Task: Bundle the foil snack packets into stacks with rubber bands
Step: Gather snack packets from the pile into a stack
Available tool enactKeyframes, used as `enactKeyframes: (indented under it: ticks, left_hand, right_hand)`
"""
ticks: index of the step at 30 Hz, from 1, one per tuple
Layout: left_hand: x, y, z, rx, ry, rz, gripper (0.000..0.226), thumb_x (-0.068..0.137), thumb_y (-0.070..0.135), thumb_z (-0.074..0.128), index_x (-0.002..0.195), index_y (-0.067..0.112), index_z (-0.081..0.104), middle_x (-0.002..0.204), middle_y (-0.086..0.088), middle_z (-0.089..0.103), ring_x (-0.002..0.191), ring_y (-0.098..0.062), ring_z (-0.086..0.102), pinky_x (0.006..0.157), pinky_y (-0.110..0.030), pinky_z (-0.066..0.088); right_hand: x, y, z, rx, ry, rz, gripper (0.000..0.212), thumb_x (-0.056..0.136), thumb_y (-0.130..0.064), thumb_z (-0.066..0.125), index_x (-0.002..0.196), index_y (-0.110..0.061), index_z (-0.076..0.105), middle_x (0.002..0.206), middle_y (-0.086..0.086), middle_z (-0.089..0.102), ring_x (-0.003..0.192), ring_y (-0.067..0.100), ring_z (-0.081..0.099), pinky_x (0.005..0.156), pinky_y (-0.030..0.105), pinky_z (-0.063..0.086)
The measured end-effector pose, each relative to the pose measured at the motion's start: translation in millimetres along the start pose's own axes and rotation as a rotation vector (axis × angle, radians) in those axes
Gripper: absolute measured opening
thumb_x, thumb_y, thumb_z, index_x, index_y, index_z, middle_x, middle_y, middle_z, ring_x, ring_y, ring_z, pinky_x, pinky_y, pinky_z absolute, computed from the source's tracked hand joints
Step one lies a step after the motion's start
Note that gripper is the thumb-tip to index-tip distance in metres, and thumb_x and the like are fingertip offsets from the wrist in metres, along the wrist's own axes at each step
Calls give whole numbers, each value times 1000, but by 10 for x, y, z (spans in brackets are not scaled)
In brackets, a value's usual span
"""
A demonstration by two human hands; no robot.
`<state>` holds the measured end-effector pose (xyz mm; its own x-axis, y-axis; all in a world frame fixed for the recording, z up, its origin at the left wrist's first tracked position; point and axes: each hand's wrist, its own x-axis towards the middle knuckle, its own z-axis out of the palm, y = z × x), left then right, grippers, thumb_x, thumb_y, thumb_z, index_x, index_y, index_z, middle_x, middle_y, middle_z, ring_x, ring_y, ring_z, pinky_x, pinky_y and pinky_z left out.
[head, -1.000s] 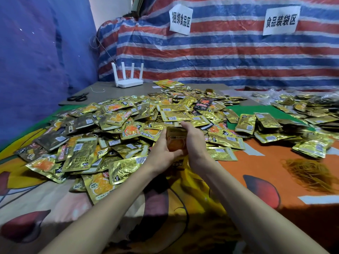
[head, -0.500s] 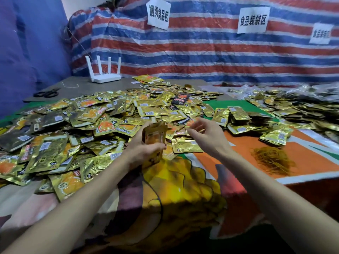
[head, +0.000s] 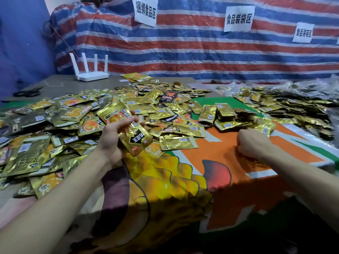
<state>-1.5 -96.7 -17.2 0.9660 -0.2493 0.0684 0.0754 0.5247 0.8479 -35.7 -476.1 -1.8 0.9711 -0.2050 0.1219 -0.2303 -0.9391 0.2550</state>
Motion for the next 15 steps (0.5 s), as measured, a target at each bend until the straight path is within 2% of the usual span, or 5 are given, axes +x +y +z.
enactKeyframes:
  ticks: [4,7,9,11,15]
  left_hand:
    - [-7,36,10,-154,-24,17,13,78,21,66,81,16,77,78,-4,74,80,-24,74,91,-48,56]
    - [-9,39,-27,-171,-32,24,13,81,24,66,81,15,76,77,-4,72,82,-24,74,96,-50,53]
    - [-23,14,-27,-160,-33,16,13,80,23,67,78,14,75,76,-4,73,81,-24,74,91,-52,56]
    - [-39,-21,-13,-171,-10,-12,14,77,18,68,89,12,68,78,-5,74,80,-24,75,82,-51,60]
    - [-91,-108,76,-113,17,-53,36,70,13,70,105,11,64,88,-15,74,85,-34,73,73,-52,62]
  right_hand:
    - [42,-30,37,6,66,27,2,81,-16,64,81,-17,66,71,-1,61,68,23,61,50,28,47]
    - [57,-32,3,134,197,94,6,78,-15,68,75,-13,72,70,4,66,66,28,62,51,30,50]
    - [68,-29,-43,248,332,134,13,78,-11,67,66,-7,72,64,10,64,59,32,59,47,30,48]
    - [72,-62,-107,301,409,131,18,79,-10,65,64,-1,67,64,14,62,58,34,57,47,34,50]
    - [34,-278,-239,322,445,70,20,85,-17,63,80,0,73,83,18,67,81,38,61,61,44,56]
